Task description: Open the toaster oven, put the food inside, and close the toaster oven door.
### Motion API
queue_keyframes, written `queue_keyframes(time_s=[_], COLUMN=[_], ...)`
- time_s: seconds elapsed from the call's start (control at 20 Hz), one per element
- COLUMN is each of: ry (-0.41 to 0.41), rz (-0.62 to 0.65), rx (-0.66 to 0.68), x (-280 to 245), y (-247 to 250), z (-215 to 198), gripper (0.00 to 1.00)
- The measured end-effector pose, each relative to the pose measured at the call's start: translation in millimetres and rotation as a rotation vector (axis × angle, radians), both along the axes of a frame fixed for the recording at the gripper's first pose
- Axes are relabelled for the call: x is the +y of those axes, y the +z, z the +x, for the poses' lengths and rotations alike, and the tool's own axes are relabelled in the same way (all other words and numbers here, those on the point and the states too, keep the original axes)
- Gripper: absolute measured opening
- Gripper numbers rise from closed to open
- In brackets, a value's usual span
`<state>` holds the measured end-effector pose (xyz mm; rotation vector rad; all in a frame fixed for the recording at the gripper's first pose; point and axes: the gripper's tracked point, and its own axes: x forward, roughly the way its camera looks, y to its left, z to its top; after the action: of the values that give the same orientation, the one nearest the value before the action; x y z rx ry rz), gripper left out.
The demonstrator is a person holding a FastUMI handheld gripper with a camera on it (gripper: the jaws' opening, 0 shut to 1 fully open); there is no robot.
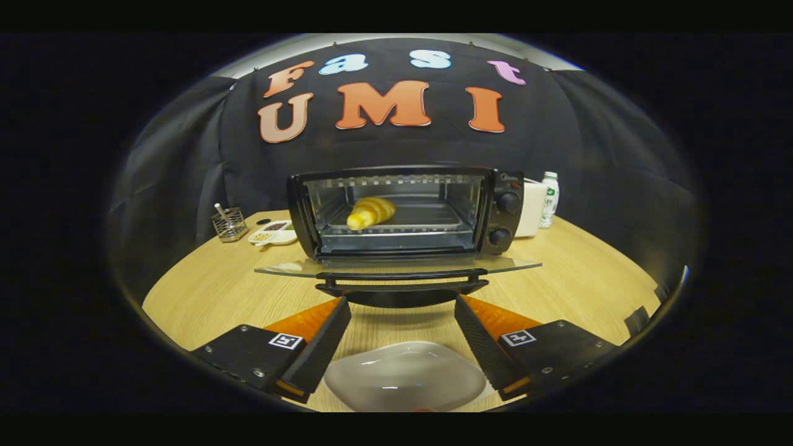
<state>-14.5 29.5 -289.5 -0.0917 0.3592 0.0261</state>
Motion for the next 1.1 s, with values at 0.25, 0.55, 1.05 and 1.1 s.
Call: queue_keyframes(time_s=[0.25,0.55,1.05,1.1], ry=[0.004,0.001,-0.001,0.003], rz=[0.016,0.030,0.060,0.054], rx=[-0.066,-0.066,-0.187,-0.203], x=[4,7,12,10], y=[34,40,111,122], z=[23,55,82,79], gripper=[1.00,1.00,1.00,1.00])
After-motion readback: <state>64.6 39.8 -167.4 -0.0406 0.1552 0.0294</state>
